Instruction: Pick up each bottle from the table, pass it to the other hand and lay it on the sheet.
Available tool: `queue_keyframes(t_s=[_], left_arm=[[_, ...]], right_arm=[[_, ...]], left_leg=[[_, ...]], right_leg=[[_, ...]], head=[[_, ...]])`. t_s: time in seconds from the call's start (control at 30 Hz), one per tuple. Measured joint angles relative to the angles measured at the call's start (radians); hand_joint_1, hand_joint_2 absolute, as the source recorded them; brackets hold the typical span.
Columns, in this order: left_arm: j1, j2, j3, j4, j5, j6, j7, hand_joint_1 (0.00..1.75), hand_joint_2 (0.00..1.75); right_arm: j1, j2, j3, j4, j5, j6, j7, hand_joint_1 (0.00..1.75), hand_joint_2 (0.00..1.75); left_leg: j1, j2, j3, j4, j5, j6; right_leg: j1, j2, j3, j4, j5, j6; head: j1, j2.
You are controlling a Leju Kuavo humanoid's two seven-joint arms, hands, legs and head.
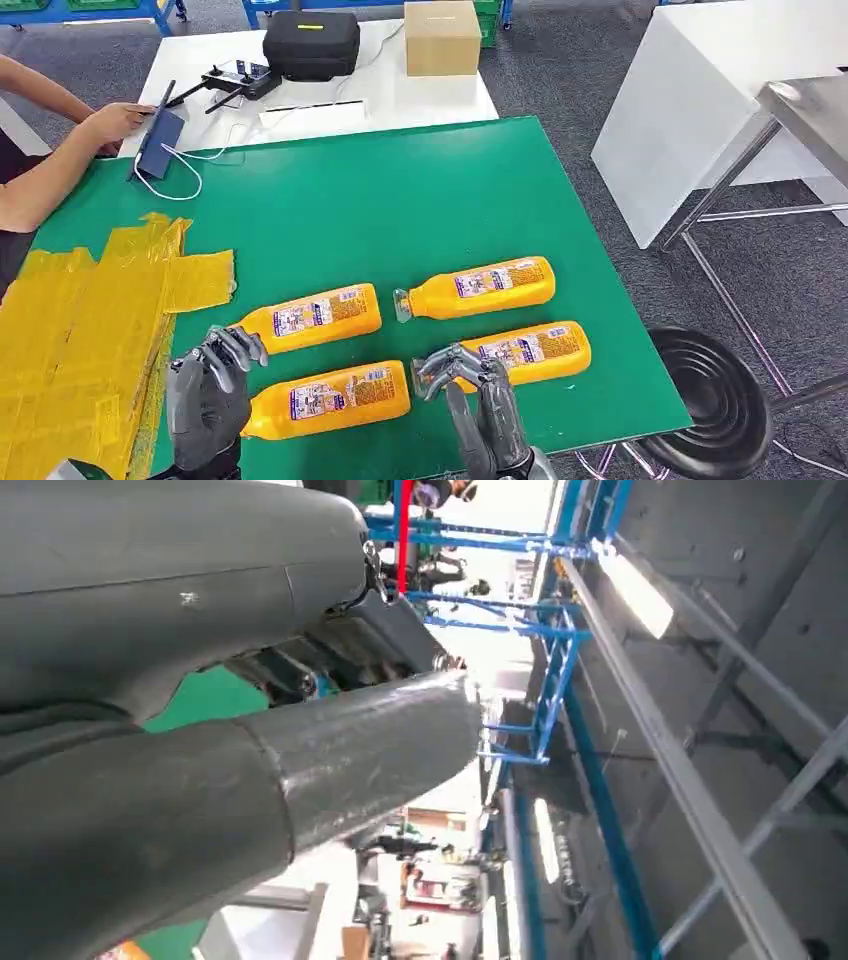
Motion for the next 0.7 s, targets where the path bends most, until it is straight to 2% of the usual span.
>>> queue_keyframes(t_s=[0.07, 0.1, 0.13, 0.17, 0.23, 0.4, 0.5, 0.53, 0.7], left_arm=[[0.0, -0.004, 0.007, 0.005, -0.007, -0.006, 0.0, 1.75, 0.0], [0.0, -0.007, 0.01, 0.006, -0.008, -0.01, 0.0, 1.75, 0.0], [0.0, -0.009, 0.012, 0.008, -0.008, -0.012, 0.0, 0.1, 0.0], [0.0, -0.01, 0.013, 0.008, -0.01, -0.013, 0.0, 0.0, 0.0], [0.0, -0.015, 0.021, 0.011, -0.021, -0.013, 0.0, 0.0, 0.0], [-0.007, -0.045, 0.058, 0.045, -0.034, -0.027, 0.0, 0.0, 0.0], [-0.022, -0.054, 0.072, 0.071, -0.037, -0.045, 0.0, 0.0, 0.0], [-0.023, -0.056, 0.075, 0.076, -0.038, -0.047, 0.0, 0.0, 0.0], [-0.032, -0.063, 0.083, 0.093, -0.04, -0.061, 0.001, 0.0, 0.0]], right_arm=[[0.0, 0.0, -0.002, 0.0, -0.004, 0.01, -0.001, 1.75, 0.0], [0.0, 0.0, -0.003, 0.0, -0.004, 0.011, -0.002, 0.75, 0.0], [0.0, 0.0, -0.003, 0.0, -0.004, 0.013, -0.002, 0.0, 0.0], [0.0, 0.0, -0.005, 0.0, -0.003, 0.017, -0.001, 0.0, 0.0], [-0.001, 0.0, -0.008, 0.0, 0.029, 0.018, 0.024, 0.0, 0.0], [-0.043, 0.001, -0.011, 0.057, 0.252, 0.043, 0.282, 0.0, 0.0], [-0.089, 0.009, -0.018, 0.133, 0.331, 0.051, 0.336, 0.0, 0.0], [-0.098, 0.012, -0.018, 0.146, 0.335, 0.051, 0.338, 0.0, 1.75], [-0.125, 0.018, -0.02, 0.194, 0.406, 0.073, 0.392, 0.0, 1.75]], left_leg=[[0.0, 0.0, 0.0, 0.0, 0.0, 0.0], [0.0, 0.0, 0.0, 0.0, 0.0, 0.0], [0.0, 0.0, 0.0, 0.0, 0.0, 0.0], [0.0, 0.0, 0.0, 0.0, 0.0, 0.0], [0.0, 0.0, 0.0, 0.0, 0.0, 0.0], [0.0, 0.0, 0.0, 0.0, 0.0, 0.0], [0.0, 0.0, 0.0, 0.0, 0.001, 0.001], [0.0, 0.0, 0.0, 0.0, 0.001, 0.001], [0.0, 0.0, 0.0, 0.0, 0.001, 0.001]], right_leg=[[0.0, 0.0, 0.0, 0.0, 0.0, 0.0], [0.0, 0.0, 0.0, 0.0, 0.0, 0.0], [0.0, 0.0, 0.0, 0.0, 0.0, 0.0], [0.0, 0.0, 0.0, 0.0, 0.0, 0.0], [0.0, 0.0, 0.0, 0.0, 0.0, 0.0], [0.0, 0.0, 0.0, 0.0, 0.0, 0.0], [0.0, 0.0, 0.001, 0.0, 0.0, 0.0], [0.0, 0.0, 0.001, 0.0, 0.0, 0.0], [0.0, 0.0, 0.0, 0.0, 0.0, 0.0]], head=[[0.0, 0.0], [0.0, 0.0], [0.0, 0.0], [0.0, 0.0], [-0.001, 0.0], [0.0, 0.0], [0.0, 0.0], [0.0, 0.0], [0.0, 0.0]])
